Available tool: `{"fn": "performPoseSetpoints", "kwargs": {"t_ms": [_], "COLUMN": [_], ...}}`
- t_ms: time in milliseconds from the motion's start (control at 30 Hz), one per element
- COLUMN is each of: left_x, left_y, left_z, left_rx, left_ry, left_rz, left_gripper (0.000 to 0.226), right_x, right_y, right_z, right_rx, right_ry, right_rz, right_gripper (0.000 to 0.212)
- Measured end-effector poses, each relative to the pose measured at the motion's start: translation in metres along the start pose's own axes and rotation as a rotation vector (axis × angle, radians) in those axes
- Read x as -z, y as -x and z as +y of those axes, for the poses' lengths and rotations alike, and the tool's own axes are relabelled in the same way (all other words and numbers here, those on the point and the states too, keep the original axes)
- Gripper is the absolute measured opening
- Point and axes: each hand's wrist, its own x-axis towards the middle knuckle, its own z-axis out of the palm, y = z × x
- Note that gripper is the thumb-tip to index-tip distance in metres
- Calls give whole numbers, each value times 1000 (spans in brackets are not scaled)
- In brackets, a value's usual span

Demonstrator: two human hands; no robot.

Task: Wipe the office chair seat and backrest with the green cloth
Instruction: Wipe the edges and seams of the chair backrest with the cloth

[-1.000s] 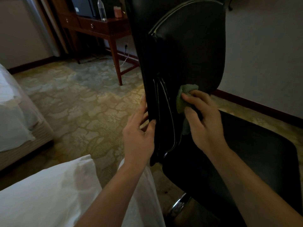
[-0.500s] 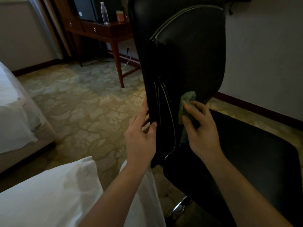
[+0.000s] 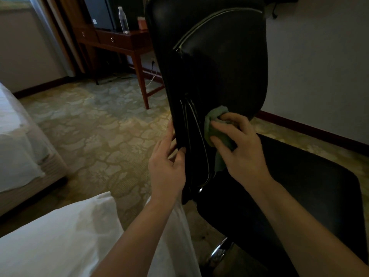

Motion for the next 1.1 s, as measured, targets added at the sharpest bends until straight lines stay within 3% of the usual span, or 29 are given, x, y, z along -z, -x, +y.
{"fn": "performPoseSetpoints", "kwargs": {"t_ms": [167,333,567,700,967,1100], "left_x": [-2,-4,-5,-4,-5,-4], "left_y": [0,1,1,0,0,0], "left_z": [2,3,3,0,-2,-2], "left_rx": [-6,-21,-37,-48,-49,-44], "left_ry": [-15,-28,-36,-49,-39,-20], "left_rz": [10,28,37,35,45,34], "left_gripper": [74,73,74,73,74,74], "right_x": [-3,3,17,0,2,10], "right_y": [15,36,10,10,45,36], "right_z": [16,24,11,10,35,28], "right_rx": [10,-101,-72,40,-34,-68], "right_ry": [65,19,84,84,123,79], "right_rz": [-78,-156,17,0,-126,-50], "right_gripper": [30,37,42,36,33,43]}}
